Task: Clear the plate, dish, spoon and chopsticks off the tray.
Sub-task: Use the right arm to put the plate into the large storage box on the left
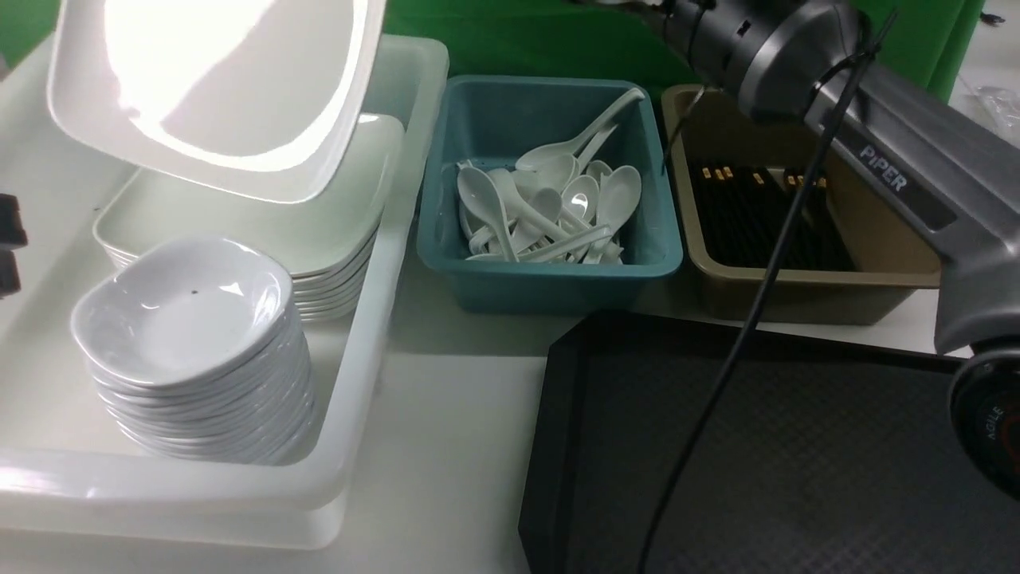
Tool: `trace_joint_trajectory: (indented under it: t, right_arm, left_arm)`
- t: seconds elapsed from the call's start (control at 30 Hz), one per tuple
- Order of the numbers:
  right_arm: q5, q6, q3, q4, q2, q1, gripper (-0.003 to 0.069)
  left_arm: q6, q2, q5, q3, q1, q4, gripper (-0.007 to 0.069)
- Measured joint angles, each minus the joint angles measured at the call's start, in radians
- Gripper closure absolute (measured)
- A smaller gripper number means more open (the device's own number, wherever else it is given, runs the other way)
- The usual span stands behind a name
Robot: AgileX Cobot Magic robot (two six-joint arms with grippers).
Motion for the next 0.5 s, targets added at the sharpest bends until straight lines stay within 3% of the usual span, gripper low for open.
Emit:
trace_joint_trajectory:
  t: [0.5]
  right_arm:
    - [-0.076,-0.012,0.000,-0.024,0.097,0.006,0.0607]
  left_arm:
    - [0.000,0.000,0.033,0.000,0.000,0.007,0.0613]
